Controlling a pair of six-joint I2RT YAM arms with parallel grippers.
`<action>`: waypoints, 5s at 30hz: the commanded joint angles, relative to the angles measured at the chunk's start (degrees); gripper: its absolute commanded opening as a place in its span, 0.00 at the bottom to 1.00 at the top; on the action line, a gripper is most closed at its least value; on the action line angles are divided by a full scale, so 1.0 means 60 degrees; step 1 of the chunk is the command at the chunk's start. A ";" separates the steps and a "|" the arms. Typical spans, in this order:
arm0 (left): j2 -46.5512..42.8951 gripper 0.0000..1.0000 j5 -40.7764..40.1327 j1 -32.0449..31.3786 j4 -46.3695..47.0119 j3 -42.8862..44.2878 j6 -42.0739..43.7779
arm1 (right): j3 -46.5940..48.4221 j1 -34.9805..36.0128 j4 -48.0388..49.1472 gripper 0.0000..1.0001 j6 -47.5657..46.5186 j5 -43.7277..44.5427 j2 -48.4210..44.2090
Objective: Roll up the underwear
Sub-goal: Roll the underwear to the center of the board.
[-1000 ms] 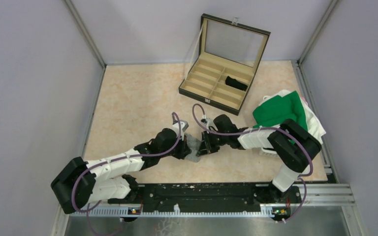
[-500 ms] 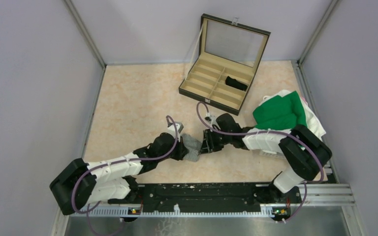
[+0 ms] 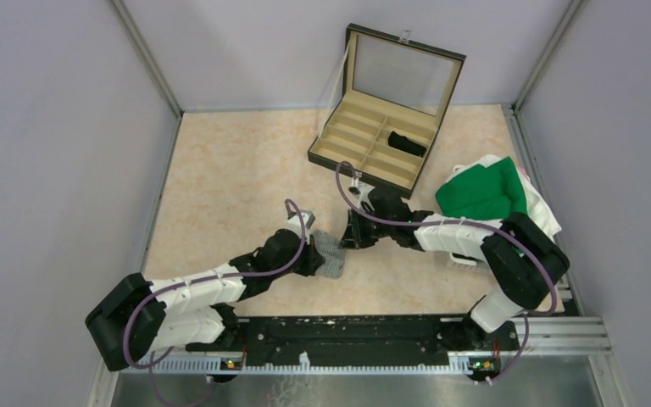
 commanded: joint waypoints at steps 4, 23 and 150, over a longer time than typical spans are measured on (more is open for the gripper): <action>0.0214 0.00 -0.0398 0.0034 -0.0693 -0.0332 0.0031 | 0.0480 -0.0054 0.0973 0.06 0.0198 -0.0278 0.1198; 0.0438 0.00 -0.1296 0.0047 -0.1132 -0.0383 -0.0616 | -0.0081 -0.0047 -0.1101 0.02 -0.0161 0.2189 0.1182; -0.0882 0.01 0.1616 0.0490 -0.1277 0.0912 0.0291 | -0.4059 0.1258 0.5625 0.00 0.2273 0.0432 0.0486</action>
